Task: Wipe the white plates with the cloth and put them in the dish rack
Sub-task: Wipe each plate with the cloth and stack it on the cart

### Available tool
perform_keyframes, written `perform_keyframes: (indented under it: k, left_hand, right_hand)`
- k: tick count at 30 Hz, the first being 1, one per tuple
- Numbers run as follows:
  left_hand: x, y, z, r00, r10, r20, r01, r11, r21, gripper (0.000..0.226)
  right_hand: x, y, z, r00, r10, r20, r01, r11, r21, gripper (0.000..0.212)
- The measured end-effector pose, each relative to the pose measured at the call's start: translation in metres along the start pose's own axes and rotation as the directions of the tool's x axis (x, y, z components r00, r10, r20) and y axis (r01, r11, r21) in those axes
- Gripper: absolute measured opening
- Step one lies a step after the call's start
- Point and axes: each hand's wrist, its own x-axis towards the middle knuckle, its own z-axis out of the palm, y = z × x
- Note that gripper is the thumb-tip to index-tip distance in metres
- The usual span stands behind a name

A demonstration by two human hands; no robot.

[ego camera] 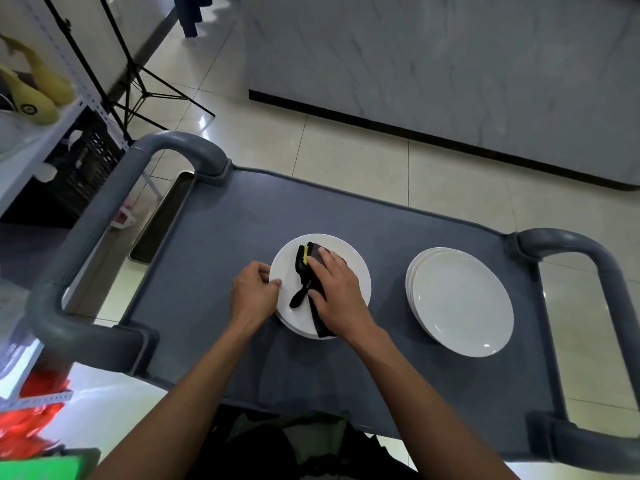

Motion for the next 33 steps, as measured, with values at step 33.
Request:
perform_keyframes:
  k: [33]
  left_hand:
    - [-0.012, 0.017, -0.039, 0.800, 0.030, 0.600, 0.285, 0.860, -0.424, 0.055]
  right_hand:
    - [-0.054, -0.024, 0.027, 0.981, -0.028, -0.189, 0.042, 0.997, 0.071, 0.063]
